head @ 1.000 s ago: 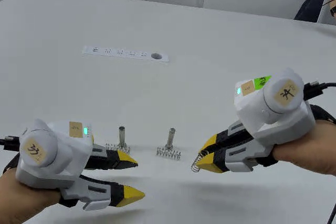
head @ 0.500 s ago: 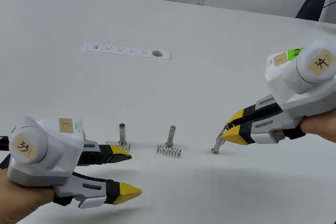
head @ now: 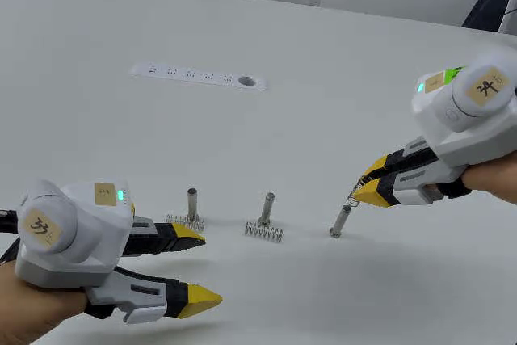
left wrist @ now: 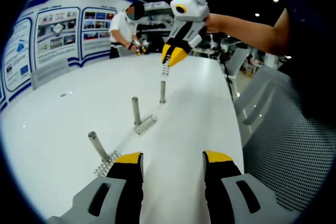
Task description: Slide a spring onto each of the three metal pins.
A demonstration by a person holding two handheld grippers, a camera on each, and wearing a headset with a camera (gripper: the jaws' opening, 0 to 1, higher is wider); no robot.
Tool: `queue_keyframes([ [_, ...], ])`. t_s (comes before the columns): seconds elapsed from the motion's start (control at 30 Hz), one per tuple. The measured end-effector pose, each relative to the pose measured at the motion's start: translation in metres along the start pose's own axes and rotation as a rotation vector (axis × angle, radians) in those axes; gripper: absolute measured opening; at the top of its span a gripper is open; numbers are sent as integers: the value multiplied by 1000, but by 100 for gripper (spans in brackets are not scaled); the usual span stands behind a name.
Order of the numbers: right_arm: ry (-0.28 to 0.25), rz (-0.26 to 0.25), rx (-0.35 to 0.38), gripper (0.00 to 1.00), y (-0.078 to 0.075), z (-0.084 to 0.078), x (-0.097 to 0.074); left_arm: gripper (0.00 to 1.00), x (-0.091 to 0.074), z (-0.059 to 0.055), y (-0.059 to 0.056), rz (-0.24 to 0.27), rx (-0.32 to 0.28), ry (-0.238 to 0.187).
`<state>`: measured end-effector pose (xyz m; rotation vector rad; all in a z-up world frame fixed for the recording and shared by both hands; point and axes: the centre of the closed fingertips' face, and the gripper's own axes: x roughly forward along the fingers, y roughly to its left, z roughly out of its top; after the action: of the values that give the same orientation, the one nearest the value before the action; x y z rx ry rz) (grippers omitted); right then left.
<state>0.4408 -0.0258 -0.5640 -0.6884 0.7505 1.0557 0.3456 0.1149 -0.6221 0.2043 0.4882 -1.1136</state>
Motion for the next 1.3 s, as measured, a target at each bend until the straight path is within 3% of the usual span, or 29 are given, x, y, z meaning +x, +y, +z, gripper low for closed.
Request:
queue_keyframes([
  [0.67, 25, 28, 31, 12, -4, -14, 20, 45, 0, -5, 2, -1, -9, 11],
  [1.3, 45, 56, 78, 12, -1, -36, 52, 44, 0, -5, 3, 0, -5, 23],
])
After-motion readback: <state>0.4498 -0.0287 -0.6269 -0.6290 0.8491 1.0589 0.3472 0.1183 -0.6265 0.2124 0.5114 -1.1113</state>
